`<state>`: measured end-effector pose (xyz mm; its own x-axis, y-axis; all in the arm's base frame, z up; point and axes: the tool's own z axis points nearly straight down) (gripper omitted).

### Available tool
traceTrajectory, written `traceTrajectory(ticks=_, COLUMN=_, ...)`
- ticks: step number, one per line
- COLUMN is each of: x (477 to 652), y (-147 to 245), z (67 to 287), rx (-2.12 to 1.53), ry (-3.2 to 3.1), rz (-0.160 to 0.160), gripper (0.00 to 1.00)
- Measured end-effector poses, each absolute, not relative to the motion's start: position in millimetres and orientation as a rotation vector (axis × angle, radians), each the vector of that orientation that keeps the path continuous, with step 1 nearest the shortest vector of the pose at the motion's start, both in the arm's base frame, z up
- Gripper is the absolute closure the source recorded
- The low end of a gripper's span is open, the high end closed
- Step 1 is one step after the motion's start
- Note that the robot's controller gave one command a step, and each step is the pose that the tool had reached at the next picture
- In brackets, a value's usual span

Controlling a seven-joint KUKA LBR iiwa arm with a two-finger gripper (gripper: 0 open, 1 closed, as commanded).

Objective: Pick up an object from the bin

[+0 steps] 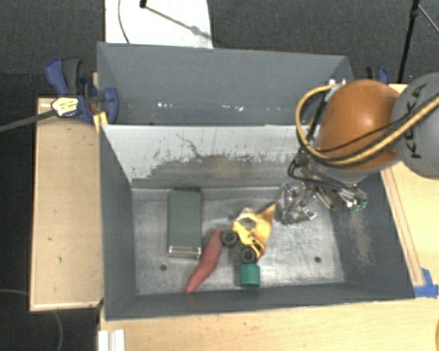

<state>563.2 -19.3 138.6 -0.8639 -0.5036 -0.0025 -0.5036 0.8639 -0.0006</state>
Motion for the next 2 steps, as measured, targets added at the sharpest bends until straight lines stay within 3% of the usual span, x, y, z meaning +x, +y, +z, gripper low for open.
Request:
traceTrajectory(ticks=1, x=571.4, y=13, z=136, rx=-0.711, ry=3.053, rz=0.000, gripper=0.00)
traceTrajectory(ticks=2, x=573.6, y=23, z=135, rx=-0.684, ry=3.059, rz=0.002, gripper=0.00)
